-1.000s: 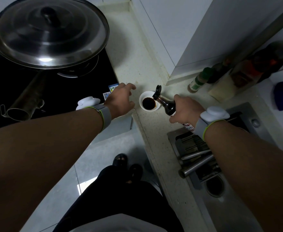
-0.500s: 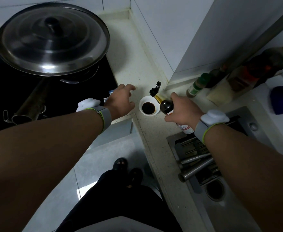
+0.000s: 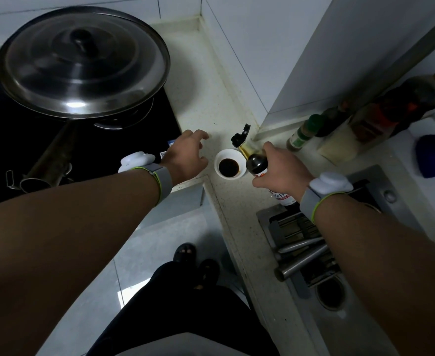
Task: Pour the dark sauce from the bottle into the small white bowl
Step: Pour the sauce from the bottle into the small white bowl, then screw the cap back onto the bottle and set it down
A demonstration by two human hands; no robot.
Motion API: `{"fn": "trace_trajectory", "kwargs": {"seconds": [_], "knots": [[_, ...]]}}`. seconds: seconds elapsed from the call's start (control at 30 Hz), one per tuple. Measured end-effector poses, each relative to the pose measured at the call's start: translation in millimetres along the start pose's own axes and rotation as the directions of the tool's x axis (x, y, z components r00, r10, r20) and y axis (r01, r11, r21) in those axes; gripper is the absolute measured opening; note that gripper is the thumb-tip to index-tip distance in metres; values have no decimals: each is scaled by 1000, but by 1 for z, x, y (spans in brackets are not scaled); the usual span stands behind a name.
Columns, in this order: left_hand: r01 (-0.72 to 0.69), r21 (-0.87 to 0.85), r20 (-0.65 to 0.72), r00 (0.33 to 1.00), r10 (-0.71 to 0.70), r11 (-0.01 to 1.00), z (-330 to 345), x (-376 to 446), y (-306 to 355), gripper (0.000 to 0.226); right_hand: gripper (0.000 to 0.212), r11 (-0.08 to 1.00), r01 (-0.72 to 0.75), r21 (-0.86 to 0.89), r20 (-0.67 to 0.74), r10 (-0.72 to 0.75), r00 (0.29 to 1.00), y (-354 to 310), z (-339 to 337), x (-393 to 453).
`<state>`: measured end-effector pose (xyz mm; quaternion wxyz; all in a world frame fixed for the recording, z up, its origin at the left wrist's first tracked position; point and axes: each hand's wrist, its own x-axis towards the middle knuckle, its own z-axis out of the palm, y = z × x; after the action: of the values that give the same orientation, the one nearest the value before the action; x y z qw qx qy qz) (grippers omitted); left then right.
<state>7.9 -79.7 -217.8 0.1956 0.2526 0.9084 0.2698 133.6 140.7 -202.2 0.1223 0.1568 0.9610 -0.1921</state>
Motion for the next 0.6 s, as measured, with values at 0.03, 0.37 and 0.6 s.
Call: {"fn": "trace_trajectory", "kwargs": {"seconds": [0.03, 0.37, 0.6], "knots": [[5, 1, 1, 1000, -5, 1000, 0, 0, 0, 57, 55, 1000, 3, -1, -2, -3, 1000, 0, 0, 0], [-132, -132, -168, 980, 109, 982, -29, 12, 39, 53, 52, 981, 36, 193, -90, -19, 996, 6, -2, 8], [-503, -116, -195, 857, 477, 857, -69, 25, 121, 45, 45, 850, -9, 526, -163, 112, 980, 8, -18, 7]]}}
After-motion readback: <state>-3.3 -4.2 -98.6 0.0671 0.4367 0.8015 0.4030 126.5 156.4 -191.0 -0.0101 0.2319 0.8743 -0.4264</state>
